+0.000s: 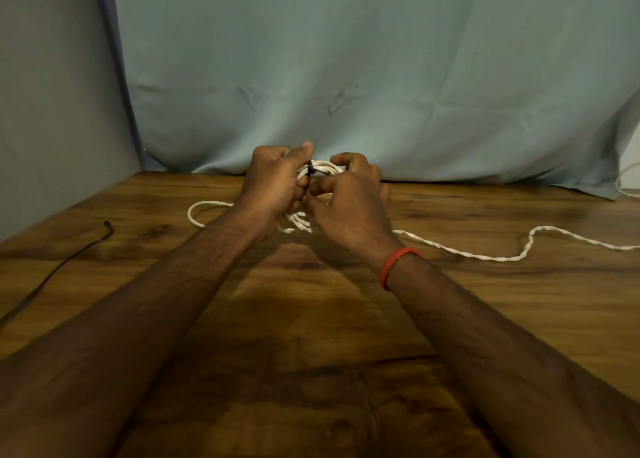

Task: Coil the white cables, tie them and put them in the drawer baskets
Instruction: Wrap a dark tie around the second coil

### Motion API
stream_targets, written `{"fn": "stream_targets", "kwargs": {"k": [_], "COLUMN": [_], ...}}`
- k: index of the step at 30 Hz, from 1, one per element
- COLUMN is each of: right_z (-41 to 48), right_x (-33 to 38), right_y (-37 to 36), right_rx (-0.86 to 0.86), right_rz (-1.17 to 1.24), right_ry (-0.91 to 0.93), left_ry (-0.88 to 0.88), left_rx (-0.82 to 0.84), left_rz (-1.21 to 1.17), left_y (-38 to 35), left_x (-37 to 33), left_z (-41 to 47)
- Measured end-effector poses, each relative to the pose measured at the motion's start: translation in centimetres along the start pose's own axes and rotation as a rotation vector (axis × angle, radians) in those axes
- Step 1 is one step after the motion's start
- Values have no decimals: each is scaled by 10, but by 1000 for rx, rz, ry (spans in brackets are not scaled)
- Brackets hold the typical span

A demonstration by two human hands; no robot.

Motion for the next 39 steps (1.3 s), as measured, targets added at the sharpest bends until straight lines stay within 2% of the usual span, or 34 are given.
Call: {"fn": "stream_targets", "kwargs": {"k": [5, 11, 15, 17, 20, 23, 26, 30, 35, 39], "right_z": [0, 1, 5, 7, 8, 8, 11, 14, 18, 18], "right_x": [7, 12, 15, 16, 13, 4, -10, -18, -26, -32], "right_y": [8, 15, 24, 26, 25, 33, 42, 50, 55, 55], "right_rx": [-84, -47, -67, -87, -85, -158, -287, -357, -357, -351], "right_rz": [-60, -37, 162, 180, 324, 515, 477, 247, 365, 479], "right_ry": [68, 129, 184, 215, 179, 82, 21, 40, -4, -71], "left_ry": [2, 47, 37, 42, 40, 23, 10, -2, -11, -111], "left_rx": [-6, -82, -101, -75, -90, -92, -49, -3, 52, 68], "left_rz": [-3, -127, -156, -162, -140, -118, -128, -94, -178, -67], "left_y": [-1, 1, 9, 10, 11, 10, 5, -4, -7, -8], "left_x": [3, 3, 2, 6, 11, 10, 10, 13, 11, 4], "left_z": [1, -3, -2, 1, 1, -1, -2, -6, -6, -7]}}
Point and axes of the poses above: each hand's wrist, its own z-axis towards the middle knuckle, its own y-axis out of the back of the hand, x = y × z, the point moved 8 cm from there along z, towards the middle knuckle, and after that the axes turned 3 degrees about y, right-handed, at the moved point
